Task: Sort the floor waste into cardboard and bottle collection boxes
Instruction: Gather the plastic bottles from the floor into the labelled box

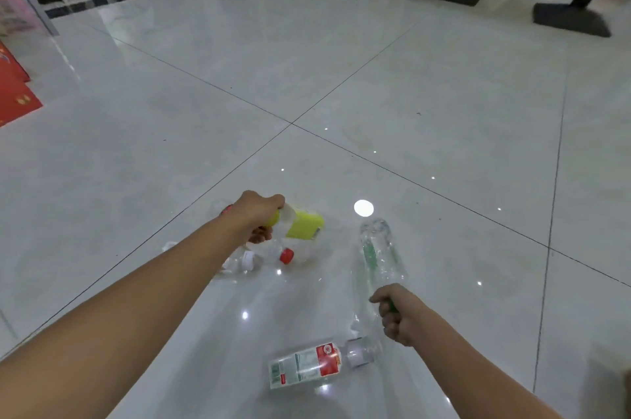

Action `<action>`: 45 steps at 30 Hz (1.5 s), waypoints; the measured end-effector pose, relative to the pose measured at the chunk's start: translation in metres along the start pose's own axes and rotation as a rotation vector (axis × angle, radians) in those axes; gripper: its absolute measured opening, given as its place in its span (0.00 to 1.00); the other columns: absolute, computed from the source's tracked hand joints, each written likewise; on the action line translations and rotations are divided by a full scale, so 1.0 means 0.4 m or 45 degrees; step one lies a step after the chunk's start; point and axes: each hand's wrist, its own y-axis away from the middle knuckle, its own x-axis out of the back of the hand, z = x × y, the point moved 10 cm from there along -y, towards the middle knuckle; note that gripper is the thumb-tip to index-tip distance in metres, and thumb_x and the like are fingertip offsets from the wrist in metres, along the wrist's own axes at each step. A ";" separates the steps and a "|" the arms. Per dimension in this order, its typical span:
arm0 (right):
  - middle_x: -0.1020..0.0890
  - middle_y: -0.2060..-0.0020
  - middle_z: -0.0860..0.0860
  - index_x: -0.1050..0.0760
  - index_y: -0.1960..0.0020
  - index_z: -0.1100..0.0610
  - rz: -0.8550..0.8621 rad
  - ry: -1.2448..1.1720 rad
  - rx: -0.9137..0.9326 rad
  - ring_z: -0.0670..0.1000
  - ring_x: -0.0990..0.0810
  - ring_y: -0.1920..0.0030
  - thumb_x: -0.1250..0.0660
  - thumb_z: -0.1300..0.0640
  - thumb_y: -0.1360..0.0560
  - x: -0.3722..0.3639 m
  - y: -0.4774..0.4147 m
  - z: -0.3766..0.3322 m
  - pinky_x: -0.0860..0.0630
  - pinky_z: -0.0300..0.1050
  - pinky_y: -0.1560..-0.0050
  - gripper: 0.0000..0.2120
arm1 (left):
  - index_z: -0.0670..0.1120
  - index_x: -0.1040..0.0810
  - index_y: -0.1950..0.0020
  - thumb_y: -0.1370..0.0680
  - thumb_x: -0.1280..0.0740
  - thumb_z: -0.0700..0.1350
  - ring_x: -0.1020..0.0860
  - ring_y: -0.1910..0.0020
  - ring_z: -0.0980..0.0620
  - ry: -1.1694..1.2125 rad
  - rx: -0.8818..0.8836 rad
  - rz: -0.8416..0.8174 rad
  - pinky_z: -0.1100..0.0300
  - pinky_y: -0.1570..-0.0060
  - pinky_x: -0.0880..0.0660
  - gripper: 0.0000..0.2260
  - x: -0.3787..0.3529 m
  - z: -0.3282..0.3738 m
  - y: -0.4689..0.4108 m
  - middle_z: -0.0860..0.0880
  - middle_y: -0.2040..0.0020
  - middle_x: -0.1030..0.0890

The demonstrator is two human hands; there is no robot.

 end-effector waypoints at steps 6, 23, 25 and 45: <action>0.36 0.86 0.48 0.41 0.73 0.55 -0.053 -0.815 -0.154 0.47 0.47 0.88 0.35 0.68 0.30 0.113 0.104 -0.045 0.51 0.29 0.79 0.20 | 0.34 0.32 0.37 0.21 0.36 0.39 0.22 0.67 0.43 0.558 0.087 -0.478 0.58 0.72 0.20 0.15 -0.349 0.106 0.035 0.36 0.54 0.25; 0.37 0.85 0.47 0.38 0.73 0.55 0.449 -1.874 0.389 0.46 0.47 0.89 0.38 0.66 0.29 0.827 0.636 -0.024 0.51 0.28 0.84 0.17 | 0.50 0.38 0.31 0.24 0.34 0.35 0.27 0.66 0.50 -0.284 -0.728 -1.575 0.59 0.68 0.26 0.25 -1.194 0.576 0.896 0.44 0.49 0.24; 0.38 0.85 0.46 0.37 0.72 0.55 0.516 -2.003 0.435 0.45 0.47 0.89 0.40 0.66 0.29 0.874 0.644 0.052 0.51 0.28 0.85 0.16 | 0.51 0.36 0.33 0.25 0.33 0.39 0.26 0.63 0.55 -0.486 -0.985 -1.603 0.64 0.66 0.23 0.24 -1.241 0.561 0.992 0.48 0.48 0.25; 0.36 0.88 0.50 0.38 0.70 0.56 0.545 -2.227 0.142 0.46 0.47 0.90 0.32 0.58 0.27 0.895 0.481 0.489 0.50 0.25 0.82 0.19 | 0.56 0.61 0.21 0.20 0.40 0.41 0.33 0.31 0.36 -1.720 -1.893 -1.517 0.45 0.34 0.33 0.36 -1.420 0.150 1.174 0.36 0.25 0.44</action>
